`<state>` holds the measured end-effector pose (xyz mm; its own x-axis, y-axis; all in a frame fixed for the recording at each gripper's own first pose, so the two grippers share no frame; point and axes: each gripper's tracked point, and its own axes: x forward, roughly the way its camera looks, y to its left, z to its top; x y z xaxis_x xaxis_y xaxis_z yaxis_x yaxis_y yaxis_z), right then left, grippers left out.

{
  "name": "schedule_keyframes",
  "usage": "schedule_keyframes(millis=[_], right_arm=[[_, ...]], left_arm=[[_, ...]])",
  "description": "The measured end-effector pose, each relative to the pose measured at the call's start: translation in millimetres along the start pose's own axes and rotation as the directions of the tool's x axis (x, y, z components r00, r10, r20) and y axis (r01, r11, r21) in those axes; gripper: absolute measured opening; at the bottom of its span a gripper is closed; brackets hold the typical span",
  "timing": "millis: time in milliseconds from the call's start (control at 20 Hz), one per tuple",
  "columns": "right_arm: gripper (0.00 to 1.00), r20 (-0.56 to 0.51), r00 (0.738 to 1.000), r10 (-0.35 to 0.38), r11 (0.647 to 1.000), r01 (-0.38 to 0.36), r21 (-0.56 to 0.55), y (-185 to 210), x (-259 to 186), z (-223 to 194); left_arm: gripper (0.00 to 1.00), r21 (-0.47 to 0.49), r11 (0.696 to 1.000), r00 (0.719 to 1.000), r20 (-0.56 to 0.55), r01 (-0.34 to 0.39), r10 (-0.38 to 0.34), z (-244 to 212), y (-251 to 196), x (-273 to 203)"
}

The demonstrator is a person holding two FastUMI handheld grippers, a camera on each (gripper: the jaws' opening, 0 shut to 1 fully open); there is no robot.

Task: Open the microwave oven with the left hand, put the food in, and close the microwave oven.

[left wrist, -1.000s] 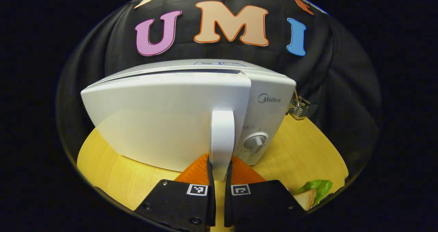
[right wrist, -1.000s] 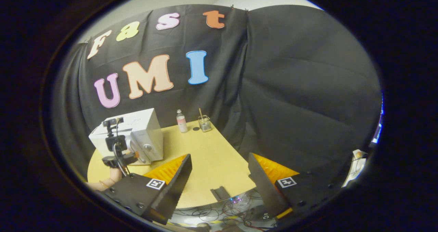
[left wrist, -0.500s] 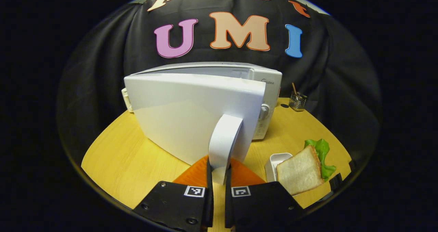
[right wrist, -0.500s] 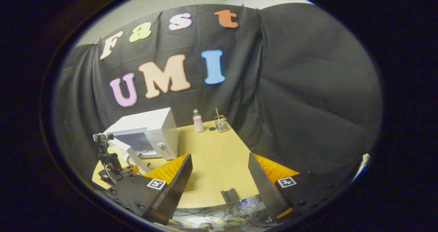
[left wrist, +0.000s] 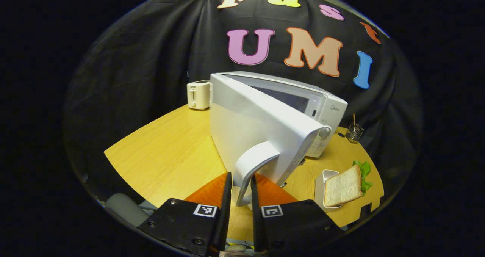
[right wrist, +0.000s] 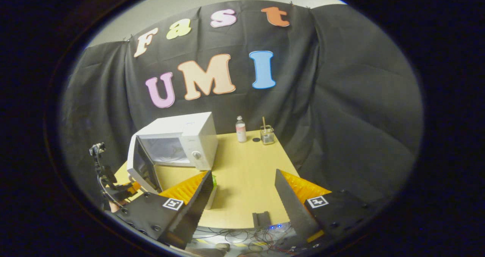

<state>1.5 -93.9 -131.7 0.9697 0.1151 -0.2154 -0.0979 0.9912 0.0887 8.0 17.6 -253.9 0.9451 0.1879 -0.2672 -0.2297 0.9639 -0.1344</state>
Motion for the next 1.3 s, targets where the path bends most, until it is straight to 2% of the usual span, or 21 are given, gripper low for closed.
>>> schedule_keyframes(millis=[50, 100, 150, 200, 250, 300, 400, 500, 600, 800, 1000, 1200, 1250, 1300], right_arm=[[0.96, -0.007, 1.0, 0.02, 1.0, -0.02, -0.007, 3, 3, -2], [0.96, -0.014, 0.999, 0.042, 0.999, -0.042, -0.012, 7, 5, -3], [0.96, -0.02, 0.998, 0.062, 0.998, -0.062, -0.018, 10, 7, -5], [0.96, -0.024, 0.997, 0.08, 0.996, -0.08, -0.025, 14, 8, -5], [0.96, -0.03, 0.995, 0.096, 0.995, -0.097, -0.03, 17, 9, -6], [0.96, -0.036, 0.993, 0.114, 0.993, -0.115, -0.036, 21, 11, -9], [0.96, -0.049, 0.989, 0.139, 0.989, -0.141, -0.047, 27, 15, -11], [0.96, -0.069, 0.985, 0.157, 0.985, -0.161, -0.056, 33, 21, -16], [0.96, -0.091, 0.982, 0.167, 0.983, -0.173, -0.064, 40, 29, -20], [0.96, -0.13, 0.977, 0.17, 0.981, -0.181, -0.076, 55, 44, -33], [0.96, -0.198, 0.969, 0.148, 0.984, -0.165, -0.072, 73, 65, -57], [0.96, -0.299, 0.942, 0.149, 0.985, -0.167, -0.033, 99, 87, -88], [1.0, -0.332, 0.931, 0.154, 0.986, -0.168, -0.015, 105, 93, -97], [0.96, -0.364, 0.918, 0.157, 0.986, -0.165, 0.009, 111, 99, -106]], left_arm=[[0.32, 0.0, 1.0, 1.0, 0.014, -0.024, 0.024, 5, 11, -4], [0.4, 0.001, 0.999, 0.999, 0.022, -0.049, 0.049, 7, 22, -10], [0.37, 0.003, 0.998, 0.997, 0.028, -0.07, 0.069, 9, 31, -15], [0.51, 0.003, 0.996, 0.995, 0.035, -0.093, 0.093, 11, 42, -19], [0.54, 0.001, 0.994, 0.993, 0.037, -0.113, 0.113, 13, 50, -23], [0.66, 0.001, 0.99, 0.989, 0.039, -0.141, 0.141, 14, 61, -29], [0.8, -0.006, 0.986, 0.985, 0.044, -0.169, 0.169, 15, 75, -36], [0.86, -0.02, 0.979, 0.977, 0.058, -0.204, 0.205, 20, 90, -44], [0.89, -0.034, 0.97, 0.967, 0.072, -0.241, 0.243, 24, 108, -51], [0.88, -0.059, 0.95, 0.947, 0.085, -0.305, 0.309, 31, 152, -63], [0.89, -0.085, 0.939, 0.937, 0.08, -0.334, 0.34, 38, 191, -74], [0.9, -0.124, 0.937, 0.935, 0.102, -0.326, 0.339, 54, 208, -81], [0.9, -0.133, 0.937, 0.934, 0.115, -0.323, 0.338, 60, 210, -83], [0.9, -0.139, 0.936, 0.931, 0.127, -0.324, 0.342, 66, 212, -81]])
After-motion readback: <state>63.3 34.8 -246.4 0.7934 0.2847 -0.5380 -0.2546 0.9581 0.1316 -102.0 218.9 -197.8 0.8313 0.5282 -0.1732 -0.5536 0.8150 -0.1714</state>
